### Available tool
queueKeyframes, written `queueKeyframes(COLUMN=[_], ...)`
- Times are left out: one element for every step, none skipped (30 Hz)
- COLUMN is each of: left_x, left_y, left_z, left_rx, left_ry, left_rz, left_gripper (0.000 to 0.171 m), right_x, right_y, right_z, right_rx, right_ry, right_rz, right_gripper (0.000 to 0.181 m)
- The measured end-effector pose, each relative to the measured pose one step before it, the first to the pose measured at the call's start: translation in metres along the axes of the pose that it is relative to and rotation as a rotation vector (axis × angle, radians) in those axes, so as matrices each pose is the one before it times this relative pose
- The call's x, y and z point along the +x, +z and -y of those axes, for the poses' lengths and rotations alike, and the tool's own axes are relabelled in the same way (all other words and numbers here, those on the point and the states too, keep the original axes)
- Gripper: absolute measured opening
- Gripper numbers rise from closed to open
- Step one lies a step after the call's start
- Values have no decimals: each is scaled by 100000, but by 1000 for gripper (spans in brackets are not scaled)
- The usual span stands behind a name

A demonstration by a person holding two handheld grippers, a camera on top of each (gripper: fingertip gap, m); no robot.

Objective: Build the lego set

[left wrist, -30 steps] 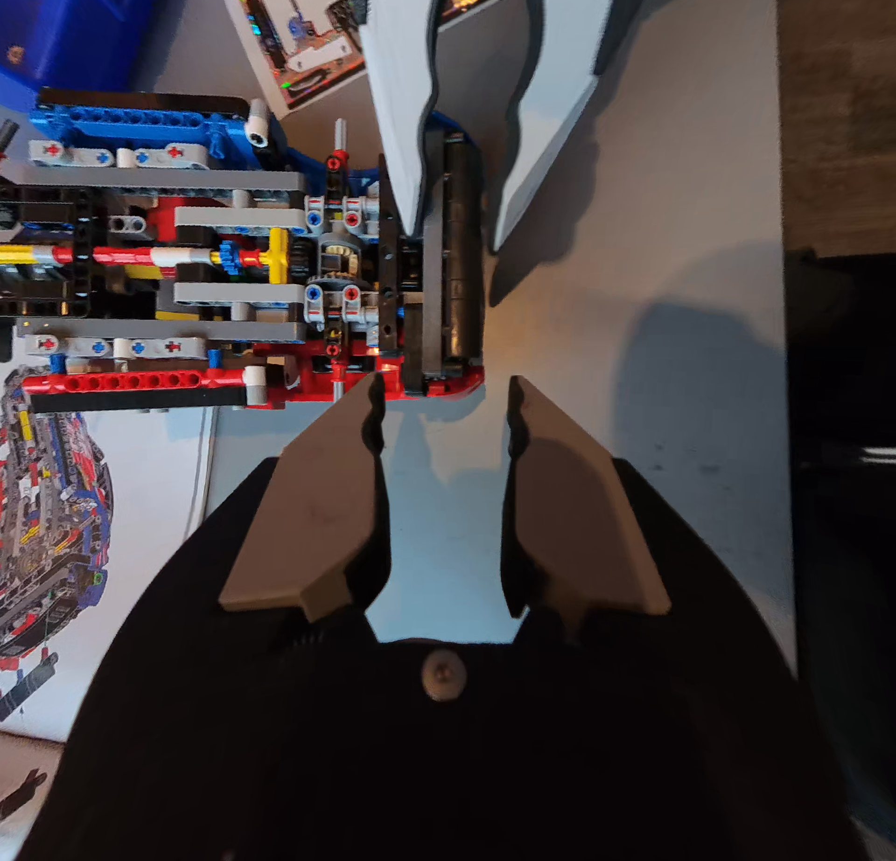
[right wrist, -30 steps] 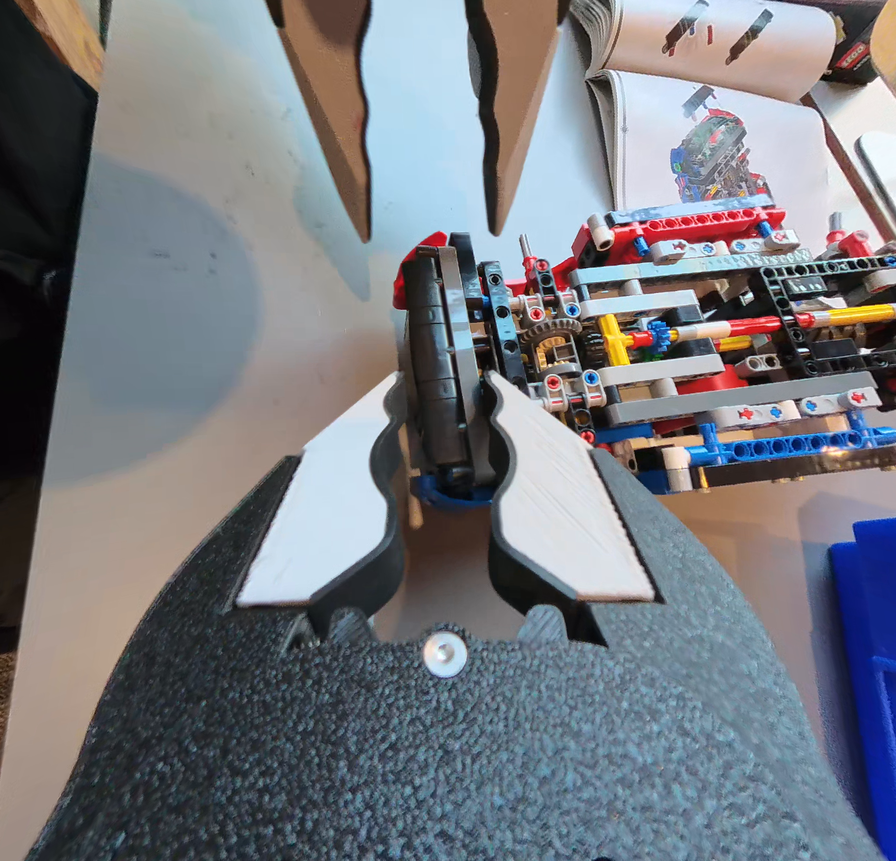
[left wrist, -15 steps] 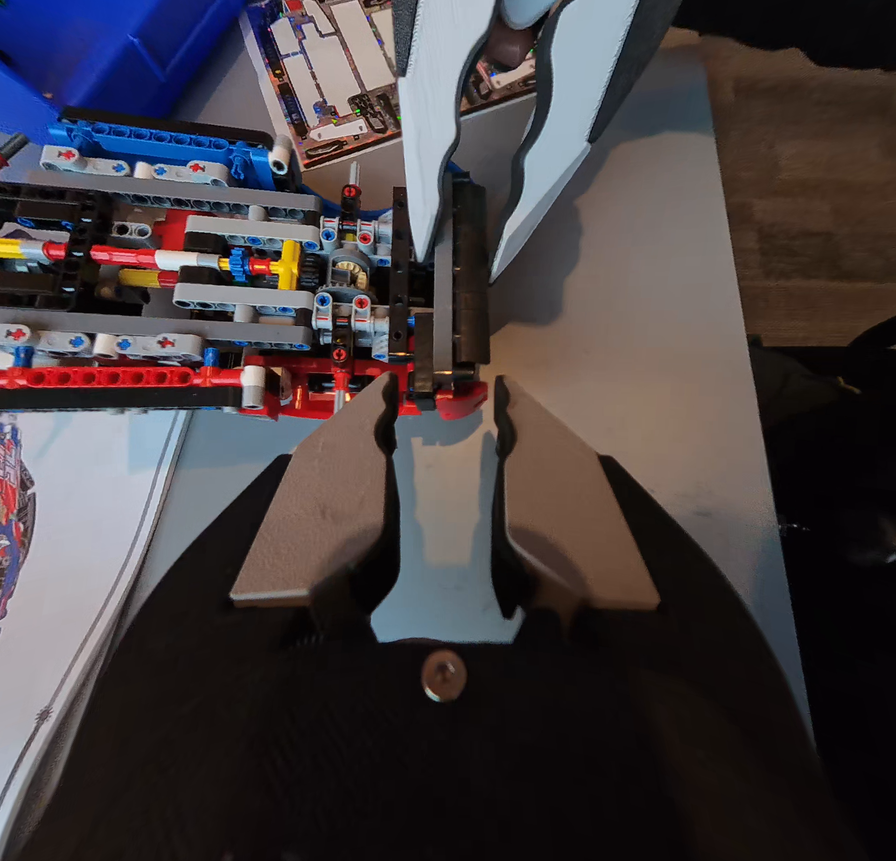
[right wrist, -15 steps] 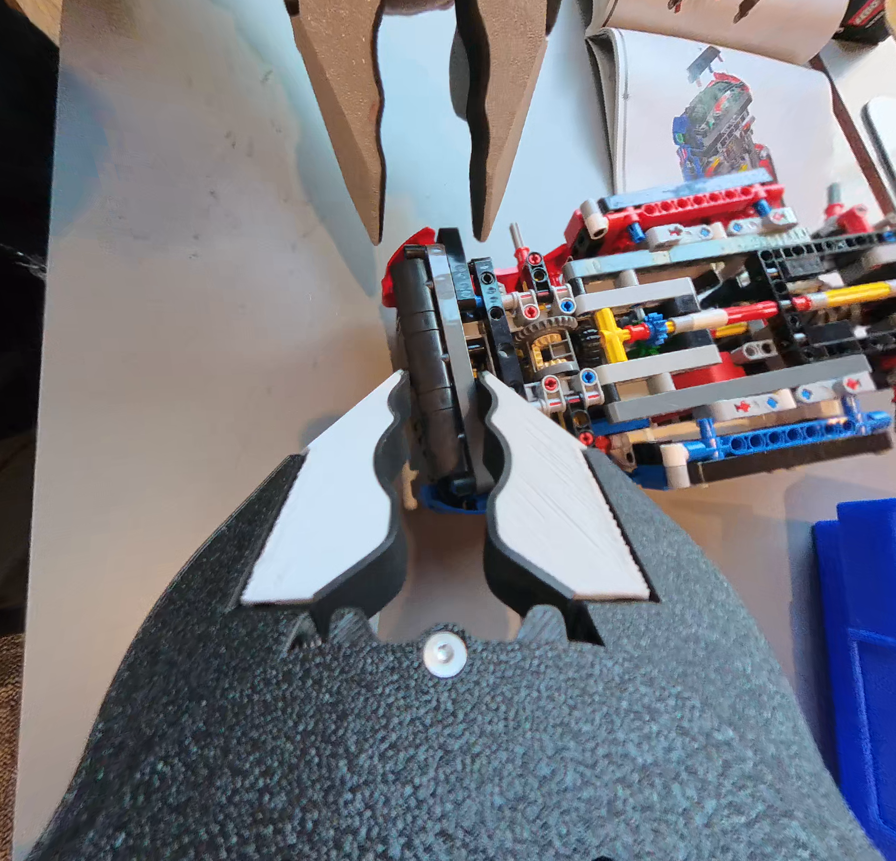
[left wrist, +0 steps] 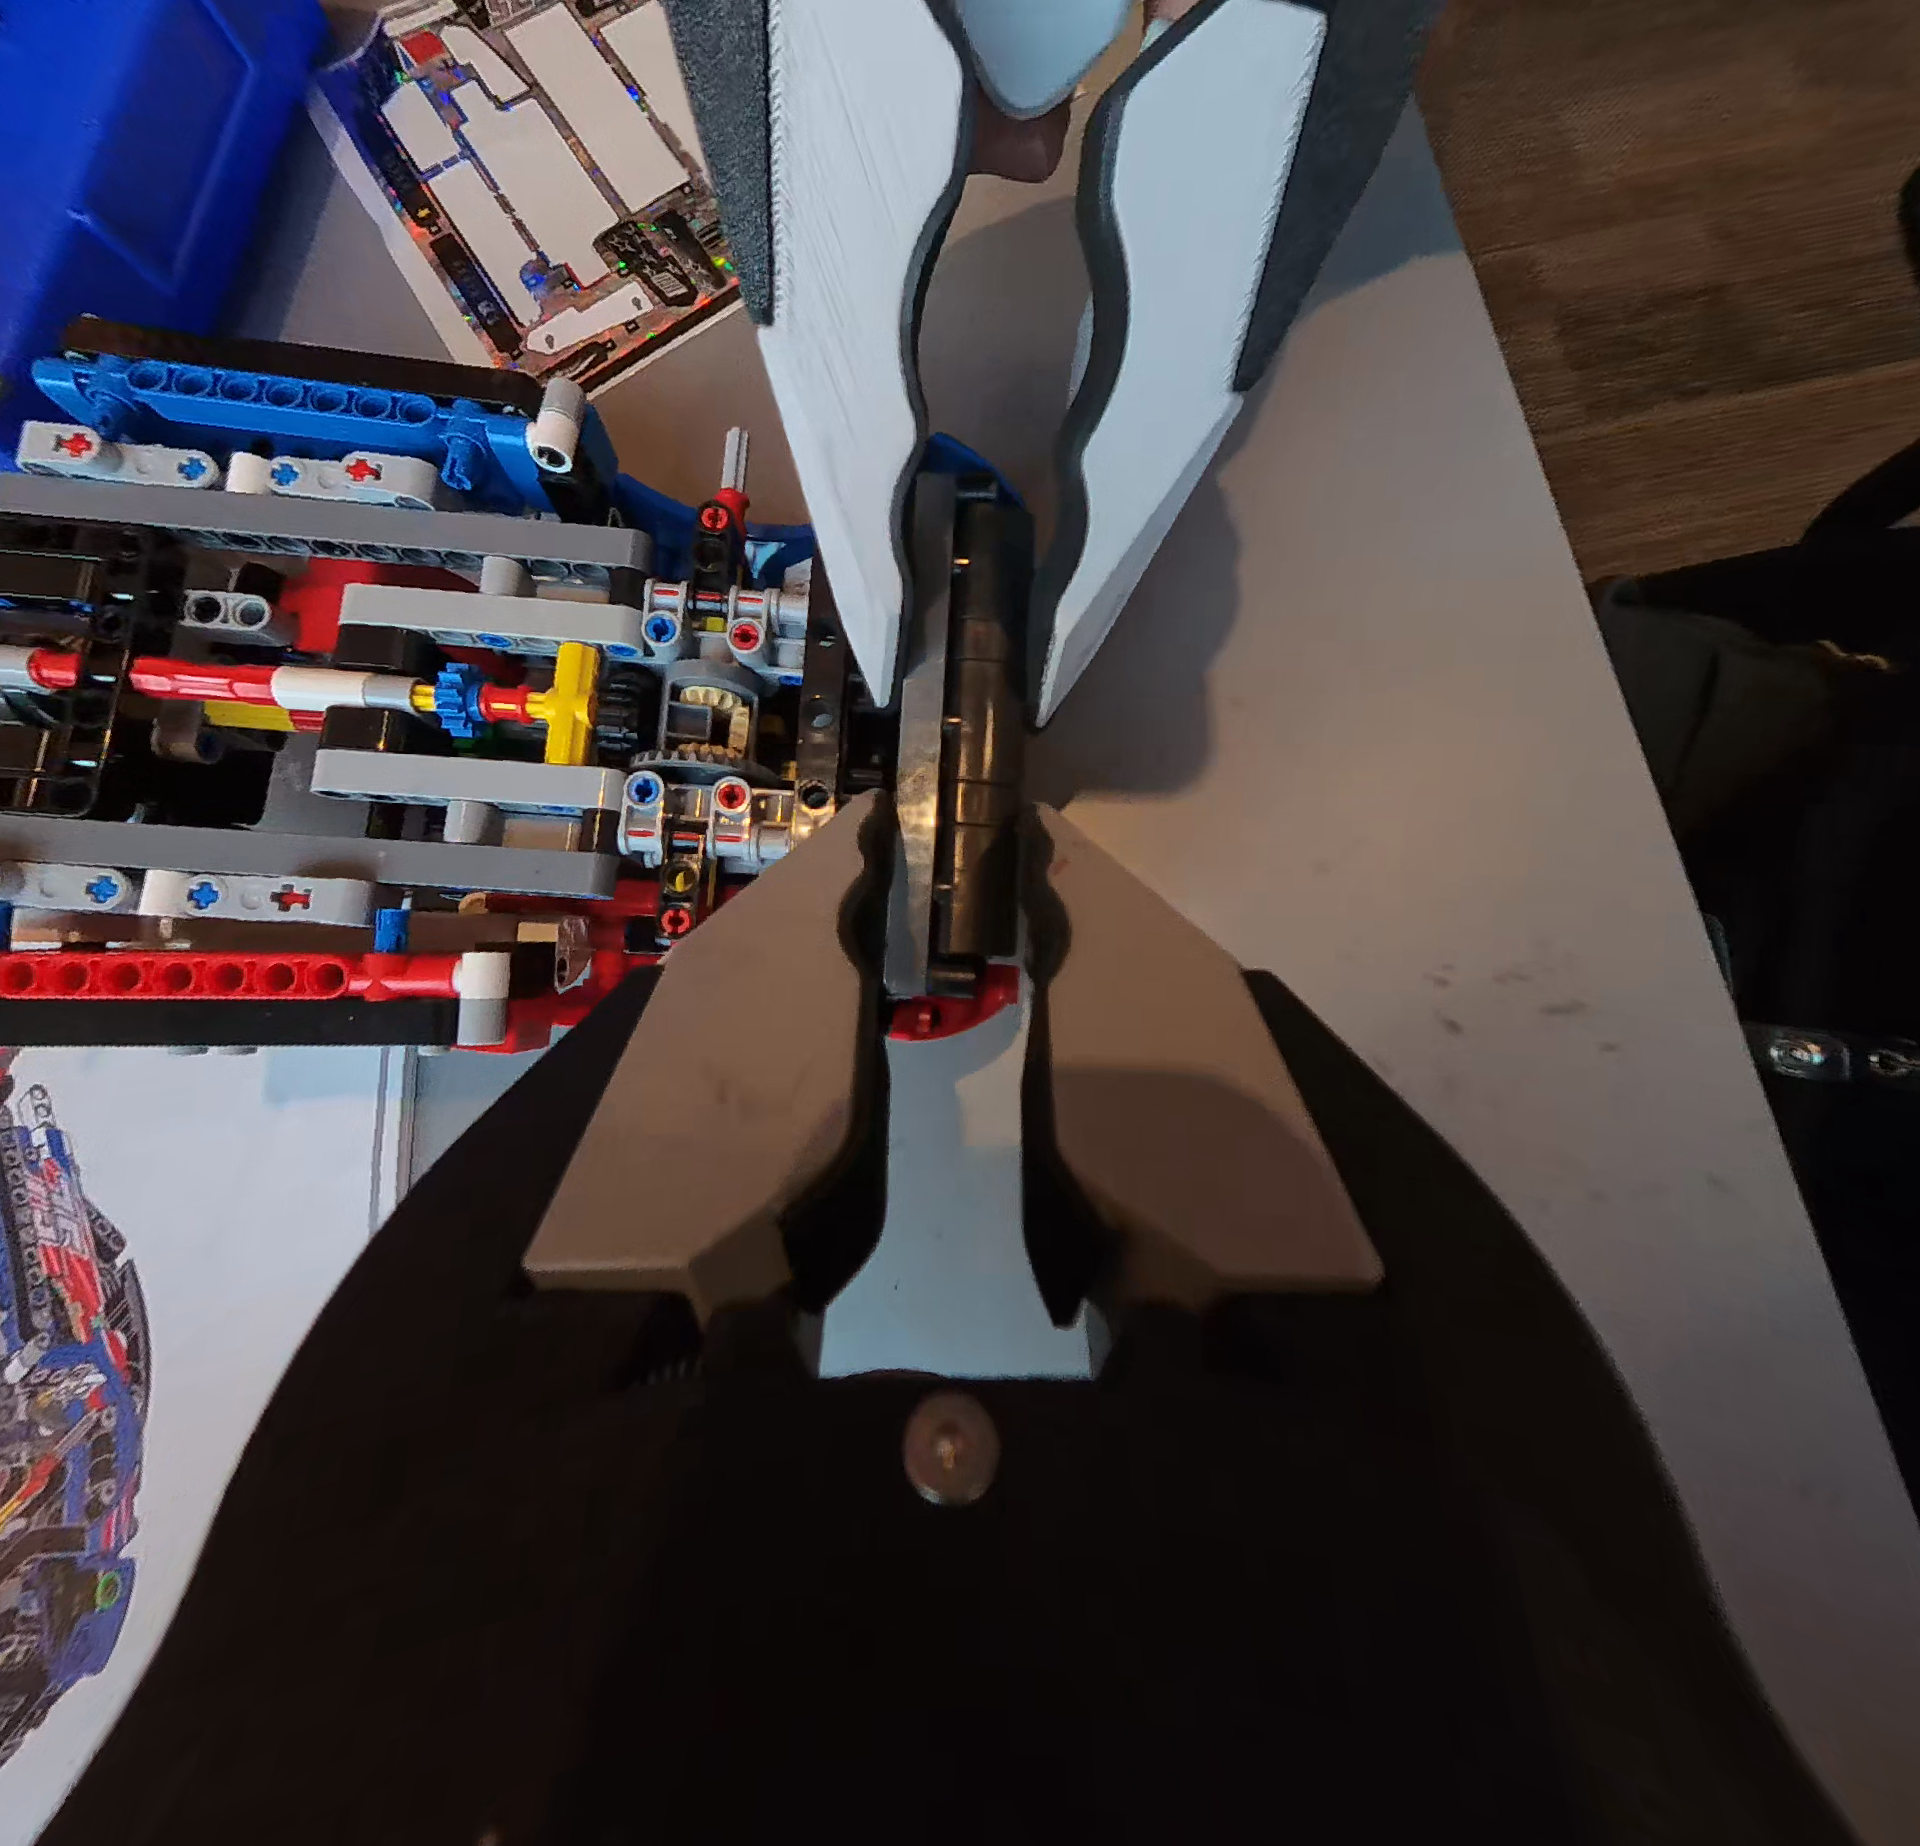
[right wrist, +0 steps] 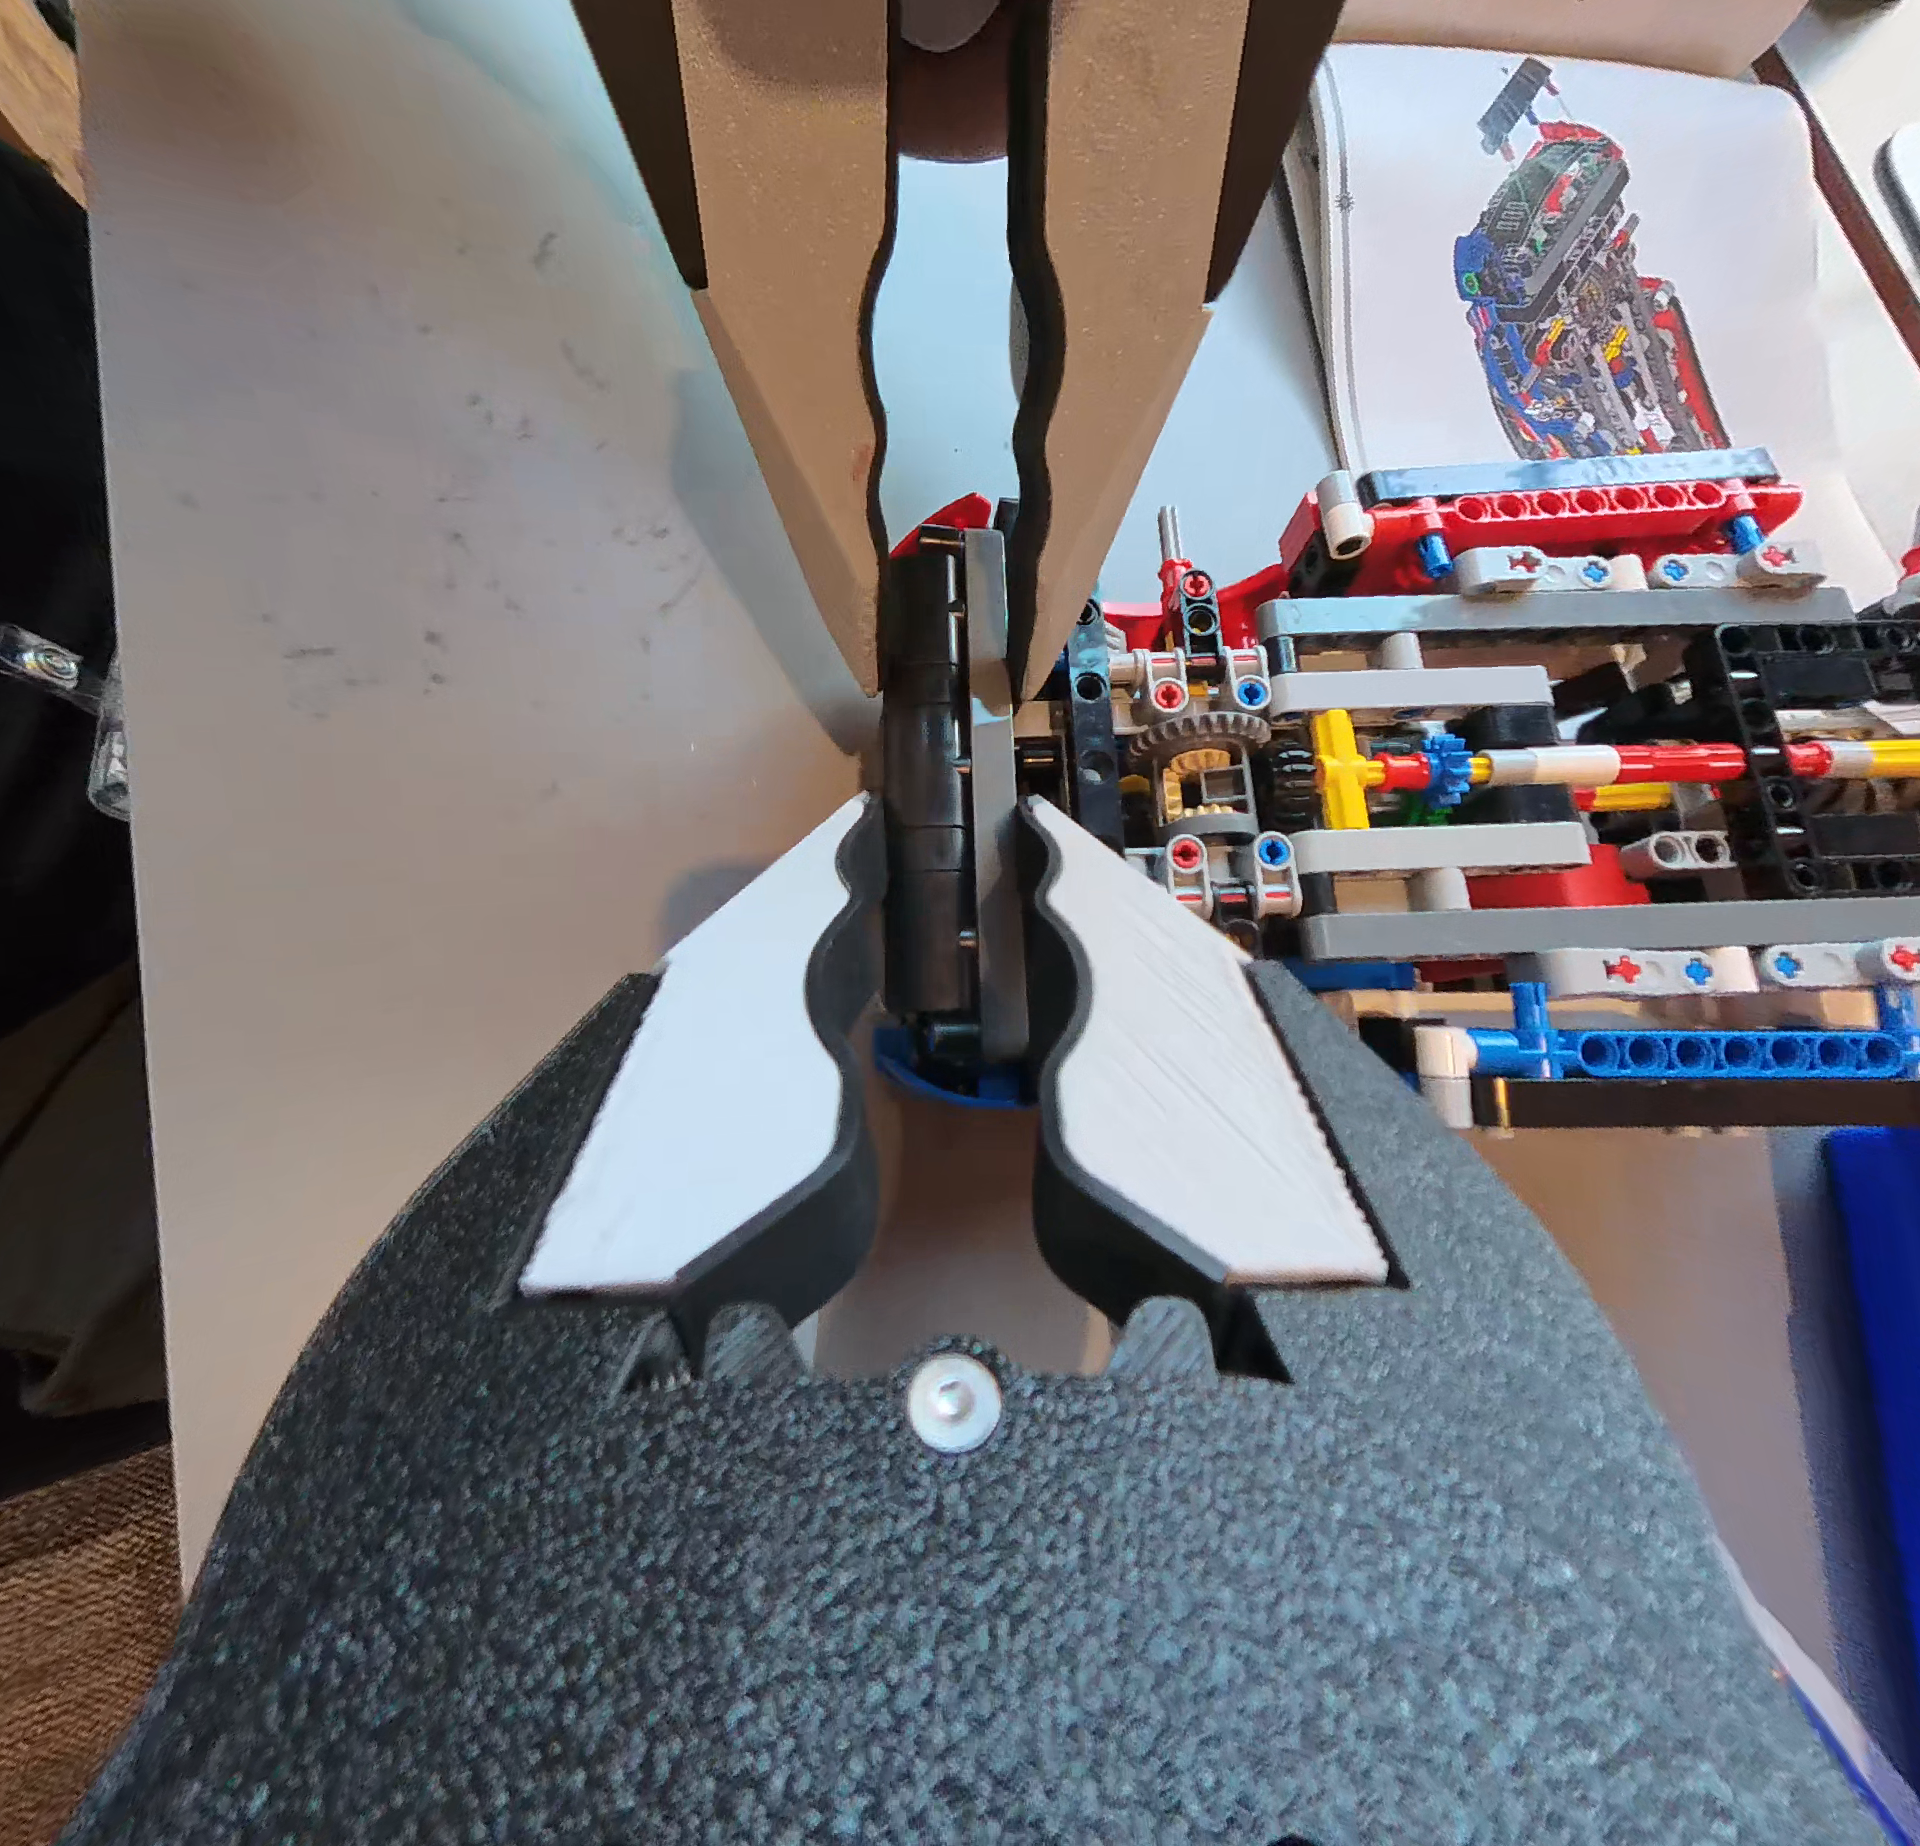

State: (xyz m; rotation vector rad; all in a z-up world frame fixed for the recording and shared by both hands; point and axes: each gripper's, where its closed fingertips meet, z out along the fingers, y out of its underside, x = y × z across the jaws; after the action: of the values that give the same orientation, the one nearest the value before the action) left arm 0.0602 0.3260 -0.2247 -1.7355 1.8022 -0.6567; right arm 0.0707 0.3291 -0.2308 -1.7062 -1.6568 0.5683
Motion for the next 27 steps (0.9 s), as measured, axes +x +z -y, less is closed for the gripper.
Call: queueKeyframes(left_x=[38, 76, 31, 7, 48, -5, -123, -208, -43, 47, -27, 100, 146, 192, 187, 196, 254, 257, 246, 291, 480, 461, 379, 238, 350, 520, 448], left_y=[-8, 4, 1, -29, -51, -43, -58, -95, -128, -198, -349, -560, -889, -1162, -1317, -1389, -1339, -1202, -1025, -814, -619, -456, -312, -223, -119, -2, 90], left_z=[-61, -57, -71, -88, -97, -67, 16, 118, 188, 68, 116, 206, 408, 353, 117, -151, -467, -768, -1032, -1198, -1352, -1354, -1285, -1180, -974, -662, -453], left_rx=[185, -281, -691, -888, -876, -290, 1043, 2315, 3146, 2486, 2566, 3396, 5150, 5166, 3955, 2887, 1993, 1217, 260, -626, -1457, -1571, -1276, -1221, -596, 723, 1130], left_ry=[462, 470, 811, -70, -1073, -821, -800, -1348, -1637, -1353, -1385, -1331, -1848, -2246, -2717, -3074, -2705, -2290, -2109, -2115, -1437, -856, -317, -367, -247, -341, -541], left_rz=[385, 450, 518, -94, -1098, -1052, -130, 308, -895, -1462, -762, -1244, -885, -693, -108, 521, 957, 1747, 2504, 2676, 1854, 2321, 3034, 3907, 2926, 1345, 1217], left_gripper=[21, 21, 20, 20, 19, 19, 20, 20, 21, 21, 22, 28, 32, 35, 38, 43, 43, 47, 52, 59, 62, 65, 70, 74, 75, 75, 77], right_x=[-45, -54, -18, -38, -43, 19, 126, 171, -6, -139, -192, 360, 786, 849, 815, 662, 489, 513, 528, 449, 284, 48, -276, -306, -476, -622, -361], right_y=[26, 35, 48, 63, 61, 47, 20, -18, -102, -318, -705, -1109, -1530, -1834, -1972, -1961, -1810, -1554, -1263, -982, -722, -465, -228, 86, 363, 513, 506], right_z=[0, -1, 17, 47, 73, 79, 44, 33, 54, 241, 479, 638, 712, 792, 755, 489, 49, -432, -912, -1251, -1447, -1528, -1480, -1208, -1054, -997, -527], right_rx=[458, -62, -650, -874, -544, -160, -157, -171, -147, 252, 1346, 2518, 4280, 6131, 7358, 7337, 6212, 4508, 2360, 476, -738, -1333, -1655, -1257, -2591, -4947, -3133], right_ry=[145, -951, -1116, -538, 155, 1133, 2199, 3208, 2462, 595, -847, -461, 1300, 3992, 6450, 7619, 7577, 6723, 5725, 4938, 4398, 3533, 2403, 1589, 822, 26, -628], right_rz=[384, 385, -28, 181, 765, 654, -204, -794, -221, -44, -464, -4185, -6121, -5692, -5060, -4353, -3811, -4355, -4877, -4752, -4132, -2928, -1424, -1532, -416, 579, -1103], right_gripper=[24, 24, 24, 24, 24, 24, 25, 25, 26, 31, 42, 49, 49, 49, 49, 49, 49, 49, 50, 54, 60, 62, 67, 71, 75, 79, 80])
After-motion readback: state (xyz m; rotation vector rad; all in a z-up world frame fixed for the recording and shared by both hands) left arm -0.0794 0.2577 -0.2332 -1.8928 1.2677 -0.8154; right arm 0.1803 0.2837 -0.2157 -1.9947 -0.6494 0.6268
